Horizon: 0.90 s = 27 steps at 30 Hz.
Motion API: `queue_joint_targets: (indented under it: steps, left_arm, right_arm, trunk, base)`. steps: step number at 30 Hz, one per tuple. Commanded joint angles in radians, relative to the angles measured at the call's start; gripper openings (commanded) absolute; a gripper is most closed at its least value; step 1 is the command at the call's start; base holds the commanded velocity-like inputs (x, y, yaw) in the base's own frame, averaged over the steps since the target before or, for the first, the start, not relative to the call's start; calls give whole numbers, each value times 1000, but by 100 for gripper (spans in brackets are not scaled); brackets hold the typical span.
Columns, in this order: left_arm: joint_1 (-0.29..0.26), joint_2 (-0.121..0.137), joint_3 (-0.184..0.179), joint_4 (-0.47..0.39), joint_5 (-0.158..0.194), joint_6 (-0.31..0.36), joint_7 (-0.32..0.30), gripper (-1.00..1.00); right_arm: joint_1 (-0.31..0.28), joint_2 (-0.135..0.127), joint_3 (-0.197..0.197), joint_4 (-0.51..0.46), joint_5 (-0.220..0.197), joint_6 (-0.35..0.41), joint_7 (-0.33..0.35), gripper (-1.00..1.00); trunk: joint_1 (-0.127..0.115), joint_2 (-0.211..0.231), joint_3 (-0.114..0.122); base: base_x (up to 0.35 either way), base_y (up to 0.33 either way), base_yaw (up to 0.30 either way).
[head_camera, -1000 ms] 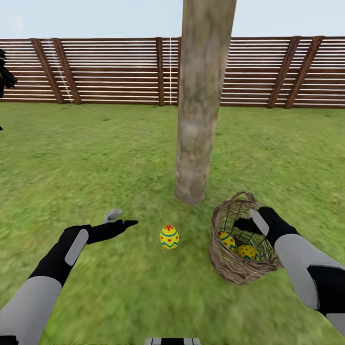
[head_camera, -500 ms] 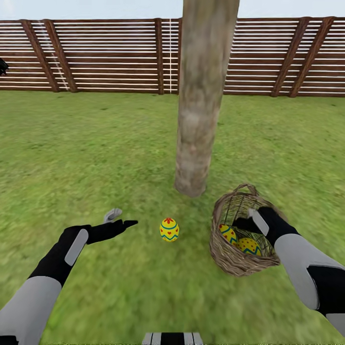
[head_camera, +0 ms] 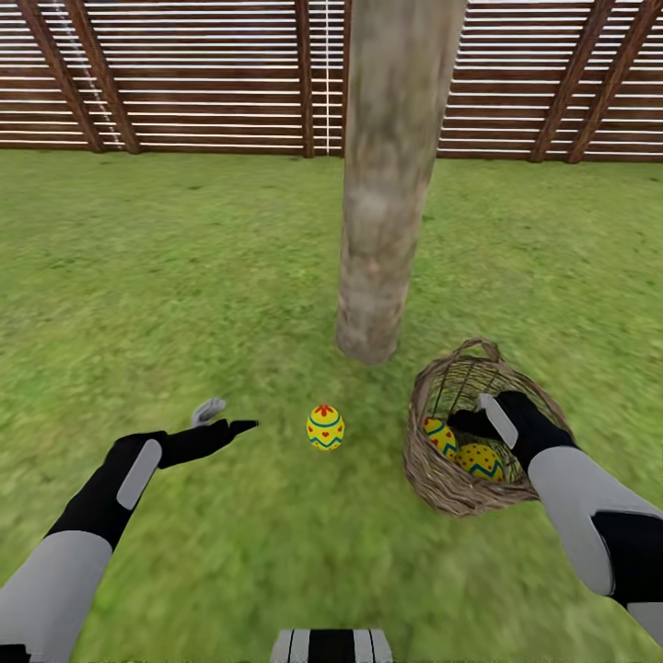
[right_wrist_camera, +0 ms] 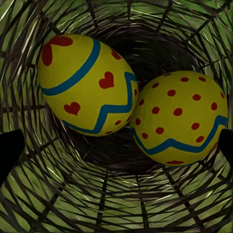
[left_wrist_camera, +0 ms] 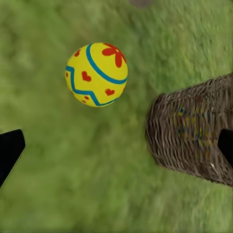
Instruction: Take the three Easter eggs out of the wicker basket on the lawn in the garden, then place them on the lawn next to a single tree (choose any tree) so that all three eggs are next to the same tree and none are left in the basket.
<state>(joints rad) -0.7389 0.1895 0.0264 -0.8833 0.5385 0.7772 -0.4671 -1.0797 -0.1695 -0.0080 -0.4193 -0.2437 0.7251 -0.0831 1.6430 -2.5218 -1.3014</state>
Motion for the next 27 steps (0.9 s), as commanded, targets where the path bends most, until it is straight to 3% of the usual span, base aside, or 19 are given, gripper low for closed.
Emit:
queue_joint_targets:
  steps: [1,23,27]
  left_arm:
    - [0,3,14,0,3,7,-2,100]
    - [0,10,20,-2,3,7,-4,100]
    - [0,10,20,-2,3,7,-4,100]
  right_arm:
    - [0,-1,-1,-16,-9,4,-9,100]
    - [0,-1,3,-25,-6,-33,-7,100]
    - [0,-1,3,-26,-4,-33,-7,100]
  trunk:
    - [0,-1,-5]
    - [10,-6,-90]
    - [10,-6,-90]
  base:
    - [0,0,0]
    - [0,0,0]
    - [0,0,0]
